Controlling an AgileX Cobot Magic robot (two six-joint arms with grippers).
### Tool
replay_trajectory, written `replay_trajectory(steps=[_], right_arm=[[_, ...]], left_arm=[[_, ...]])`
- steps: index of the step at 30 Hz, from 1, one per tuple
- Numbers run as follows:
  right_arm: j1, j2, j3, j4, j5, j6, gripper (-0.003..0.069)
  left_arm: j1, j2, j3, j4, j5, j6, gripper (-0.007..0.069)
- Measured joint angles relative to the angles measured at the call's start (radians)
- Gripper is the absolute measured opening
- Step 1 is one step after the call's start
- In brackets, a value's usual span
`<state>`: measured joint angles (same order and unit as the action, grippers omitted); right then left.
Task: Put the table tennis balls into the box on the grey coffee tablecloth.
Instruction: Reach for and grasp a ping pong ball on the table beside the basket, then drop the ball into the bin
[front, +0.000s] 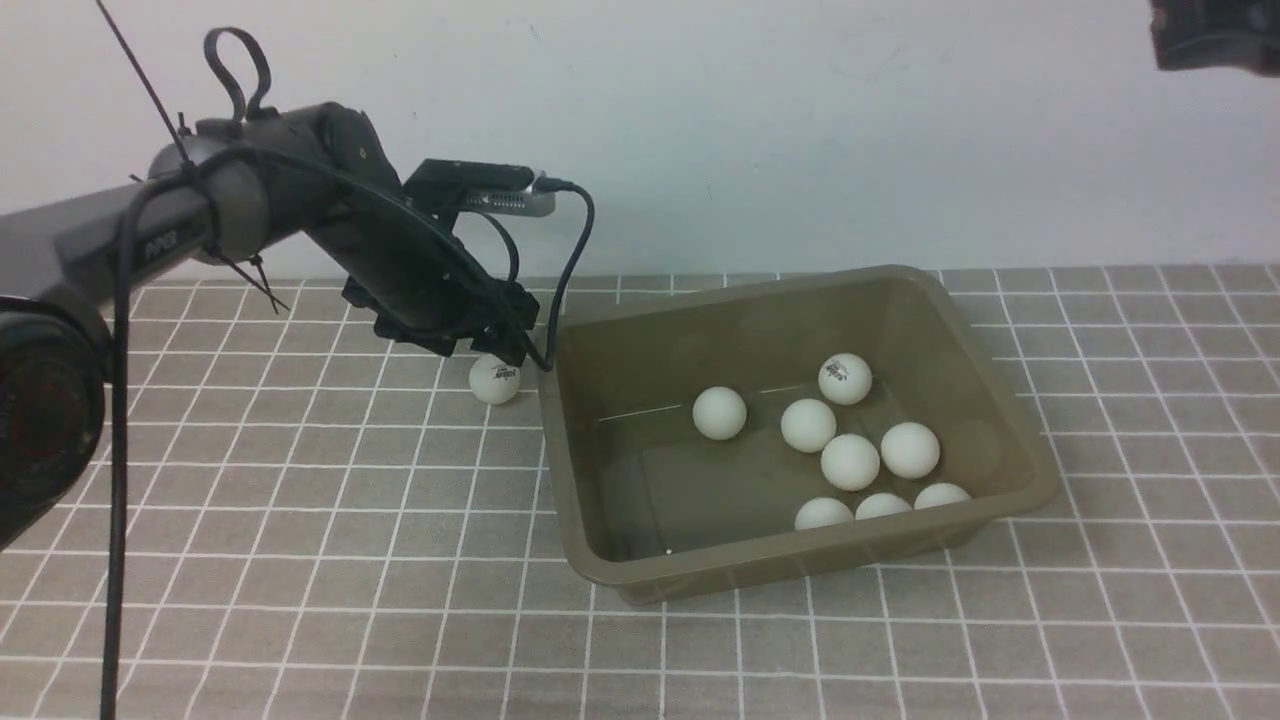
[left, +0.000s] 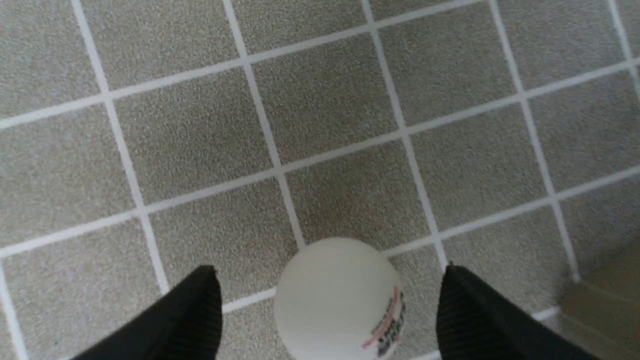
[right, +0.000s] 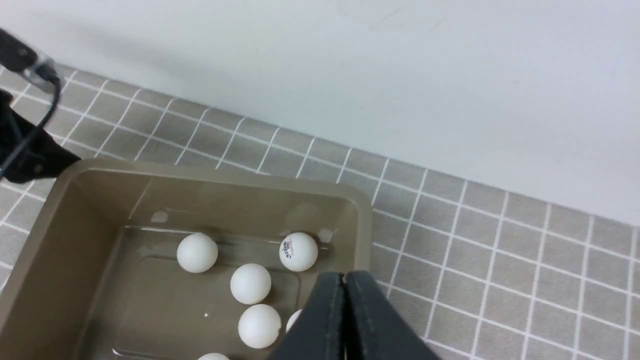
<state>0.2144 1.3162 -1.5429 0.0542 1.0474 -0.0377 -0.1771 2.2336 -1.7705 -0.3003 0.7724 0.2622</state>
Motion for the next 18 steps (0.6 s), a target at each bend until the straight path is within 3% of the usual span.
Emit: replay_trajectory(steps=[4,6,7,13,18], right_arm=[[0.000,-0.013,0.000,-0.017,0.005,0.000,-0.0015],[0.000,-0.013,0.000,-0.042,0.020,0.008,-0.0015],[0.000,-0.013,0.000,-0.054,0.028,0.012,-0.0015],[0.000,-0.013,0.000,-0.107,0.082,0.057,-0.0015],[0.000,-0.014,0.000,-0.159,0.160,0.077,-0.0015]], left_arm=[[0.000,0.032,0.000,0.000,0.000,0.007,0.0498],[0.000,0.042,0.000,0.003,0.013,0.010,0.0353],[0.000,0.042,-0.003,0.007,0.023,0.011,0.0342],[0.000,-0.023,-0.102,0.111,0.284,0.016,0.0352],[-0.013,-0.145,-0.187,0.071,0.413,0.031,0.0352]])
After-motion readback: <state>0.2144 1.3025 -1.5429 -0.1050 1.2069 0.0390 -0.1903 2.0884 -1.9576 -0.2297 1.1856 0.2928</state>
